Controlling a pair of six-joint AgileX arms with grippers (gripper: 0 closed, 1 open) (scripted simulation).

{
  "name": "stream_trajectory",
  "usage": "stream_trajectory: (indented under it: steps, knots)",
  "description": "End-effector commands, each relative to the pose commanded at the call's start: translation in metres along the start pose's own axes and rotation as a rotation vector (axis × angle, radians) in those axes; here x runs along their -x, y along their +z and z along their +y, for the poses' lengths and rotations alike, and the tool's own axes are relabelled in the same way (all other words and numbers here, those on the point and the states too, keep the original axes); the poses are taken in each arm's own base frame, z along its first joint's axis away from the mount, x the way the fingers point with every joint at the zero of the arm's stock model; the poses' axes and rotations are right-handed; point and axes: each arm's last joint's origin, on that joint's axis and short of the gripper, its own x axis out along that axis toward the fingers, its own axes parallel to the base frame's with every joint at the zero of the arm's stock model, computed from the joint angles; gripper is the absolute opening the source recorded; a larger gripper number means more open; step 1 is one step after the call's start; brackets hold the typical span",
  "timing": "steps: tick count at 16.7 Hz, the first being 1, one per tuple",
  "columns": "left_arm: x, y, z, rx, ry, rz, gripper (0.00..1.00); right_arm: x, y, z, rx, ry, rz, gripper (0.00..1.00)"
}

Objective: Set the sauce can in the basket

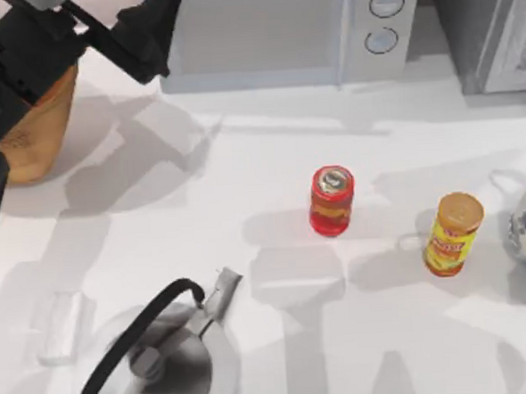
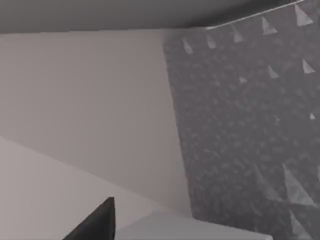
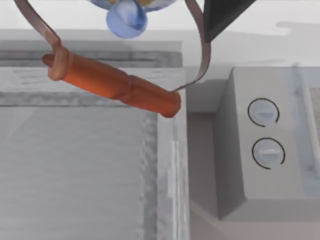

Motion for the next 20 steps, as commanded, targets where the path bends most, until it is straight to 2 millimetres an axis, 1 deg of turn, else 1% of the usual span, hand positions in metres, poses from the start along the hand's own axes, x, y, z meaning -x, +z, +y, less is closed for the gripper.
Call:
stream_trajectory:
  steps: [1,3,5,7,9,10,12,14,20]
  knots:
    - [-0.012,-0.019,-0.002,0.011,-0.065,0.001,1.00,0.000,0.000,0.000,0.000,0.000,0.000,1.00]
    - [-0.029,-0.069,-0.013,0.056,-0.204,0.033,1.00,0.000,0.000,0.000,0.000,0.000,0.000,1.00]
    - [-0.036,-0.123,-0.029,0.112,-0.346,0.083,1.00,0.000,0.000,0.000,0.000,0.000,0.000,1.00]
    - [-0.032,-0.170,-0.046,0.162,-0.474,0.129,1.00,0.000,0.000,0.000,0.000,0.000,0.000,1.00]
    - [-0.020,-0.208,-0.057,0.202,-0.560,0.170,1.00,0.000,0.000,0.000,0.000,0.000,0.000,1.00]
    - [-0.013,-0.223,-0.062,0.219,-0.591,0.189,1.00,0.000,0.000,0.000,0.000,0.000,0.000,1.00]
    - [0.000,-0.243,-0.068,0.246,-0.630,0.218,1.00,0.000,0.000,0.000,0.000,0.000,0.000,1.00]
    - [0.007,-0.251,-0.071,0.258,-0.645,0.232,1.00,0.000,0.000,0.000,0.000,0.000,0.000,1.00]
    - [0.006,-0.251,-0.071,0.259,-0.643,0.233,1.00,0.000,0.000,0.000,0.000,0.000,0.000,1.00]
